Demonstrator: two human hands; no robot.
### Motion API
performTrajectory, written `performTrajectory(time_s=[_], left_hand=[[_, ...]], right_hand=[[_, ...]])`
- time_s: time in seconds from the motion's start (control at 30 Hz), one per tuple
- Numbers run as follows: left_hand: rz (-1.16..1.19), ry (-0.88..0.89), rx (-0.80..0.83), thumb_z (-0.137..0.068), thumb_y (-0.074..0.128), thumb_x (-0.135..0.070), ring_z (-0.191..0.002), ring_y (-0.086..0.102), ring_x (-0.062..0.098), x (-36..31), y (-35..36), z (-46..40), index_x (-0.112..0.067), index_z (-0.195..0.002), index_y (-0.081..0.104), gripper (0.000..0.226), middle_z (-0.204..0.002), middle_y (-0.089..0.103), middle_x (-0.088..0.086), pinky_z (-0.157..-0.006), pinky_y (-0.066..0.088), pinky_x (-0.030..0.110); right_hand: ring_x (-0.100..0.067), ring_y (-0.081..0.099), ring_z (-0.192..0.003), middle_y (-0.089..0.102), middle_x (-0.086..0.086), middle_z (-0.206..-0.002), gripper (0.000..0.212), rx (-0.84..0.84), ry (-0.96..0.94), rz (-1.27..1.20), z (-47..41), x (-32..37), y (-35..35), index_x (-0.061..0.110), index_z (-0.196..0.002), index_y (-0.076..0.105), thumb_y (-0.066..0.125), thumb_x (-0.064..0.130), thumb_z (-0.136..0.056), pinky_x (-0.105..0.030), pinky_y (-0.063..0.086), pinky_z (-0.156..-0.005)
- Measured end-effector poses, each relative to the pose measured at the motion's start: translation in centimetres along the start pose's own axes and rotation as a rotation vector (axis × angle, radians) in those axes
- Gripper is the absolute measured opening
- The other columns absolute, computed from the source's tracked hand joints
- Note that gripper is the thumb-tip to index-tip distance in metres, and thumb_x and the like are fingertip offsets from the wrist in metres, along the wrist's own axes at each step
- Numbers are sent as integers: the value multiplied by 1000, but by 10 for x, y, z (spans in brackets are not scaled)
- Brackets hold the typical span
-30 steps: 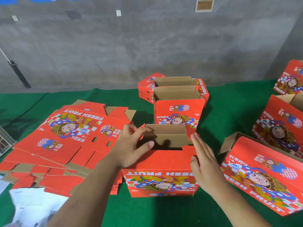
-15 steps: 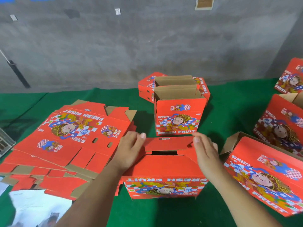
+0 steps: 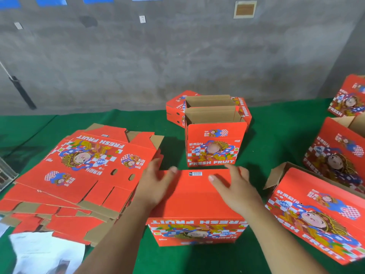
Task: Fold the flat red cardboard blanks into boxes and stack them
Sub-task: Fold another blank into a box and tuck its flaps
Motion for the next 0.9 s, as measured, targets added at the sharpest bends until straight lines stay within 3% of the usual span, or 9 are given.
performTrajectory(time_s=[0.1, 0.2, 0.3, 0.37, 0.43, 0.5, 0.57, 0.7, 0.9], left_hand=[[442, -458, 39, -91, 42, -81, -139, 52, 32, 33, 7, 18, -20, -153, 48, 88, -149, 53, 2, -121, 35, 46], [536, -581, 120, -90, 56, -74, -119, 67, 32, 36, 9, 35, -23, -141, 61, 72, -135, 67, 11, -113, 46, 51], [712, -502, 155, -82, 64, -50, -65, 68, 20, 8, -2, 45, -24, -83, 74, 28, -83, 70, 4, -68, 60, 30], [745, -363, 192, -68, 66, -40, -41, 52, 14, -10, -11, 50, -20, -64, 69, 20, -55, 57, -3, -44, 42, 19], [791, -237, 133, -61, 65, -29, -55, 66, 17, -27, -14, 52, -20, -97, 76, 38, -69, 72, 0, -53, 49, 25], [863, -144, 104, -66, 63, -20, -88, 76, 23, -37, -16, 57, -31, -120, 67, 55, -103, 80, 7, -73, 56, 34], [846, -56, 91, -63, 66, -22, -93, 74, 21, -37, -16, 60, -35, -115, 62, 54, -113, 77, 7, -74, 56, 31], [747, -23, 63, -63, 68, -36, -115, 69, 28, -30, -17, 61, -55, -105, 62, 47, -130, 69, 4, -91, 55, 41], [659, 47, 51, -73, 73, -45, -141, 51, 16, -27, -15, 57, -72, -133, 43, 73, -151, 52, -19, -114, 44, 53]], right_hand=[[-26, 53, -128, 48, -4, -152, 71, -19, 147, -419, -1, -13, -3, 29, -140, 49, 38, 79, -91, -43, 40, -104], [-23, 59, -105, 65, 4, -117, 63, -92, 131, -422, 5, -15, -6, 31, -113, 57, 34, 83, -85, -41, 45, -91], [-20, 62, -88, 65, 8, -92, 65, -255, 127, -528, 12, -15, -20, 28, -98, 56, 44, 86, -73, -38, 47, -81], [-13, 61, -82, 64, 6, -88, 51, -334, 111, -701, 15, -17, -28, 24, -90, 58, 59, 74, -77, -33, 43, -69], [-9, 62, -92, 65, 6, -104, 32, -331, 87, -749, 15, -19, -32, 25, -101, 62, 71, 53, -87, -28, 44, -73], [-12, 61, -106, 61, 9, -122, 41, -263, 102, -735, 15, -25, -31, 28, -126, 61, 73, 46, -90, -33, 50, -91], [-13, 67, -107, 68, 11, -121, 48, -176, 77, -738, 15, -27, -29, 26, -132, 61, 75, 45, -90, -37, 54, -93], [-4, 75, -89, 78, 16, -99, 27, -131, -99, -740, 17, -23, -37, 28, -116, 70, 78, 33, -90, -13, 54, -64], [3, 73, -95, 77, 21, -105, 28, -216, -270, -705, 12, -6, -58, 45, -118, 68, 74, 35, -92, -8, 51, -72]])
Point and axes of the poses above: each hand's wrist, its own z-axis away from the middle knuckle, its own y-axis out of the palm, x = y × z, the point moved 5 cm from there along -z, towards the middle knuckle
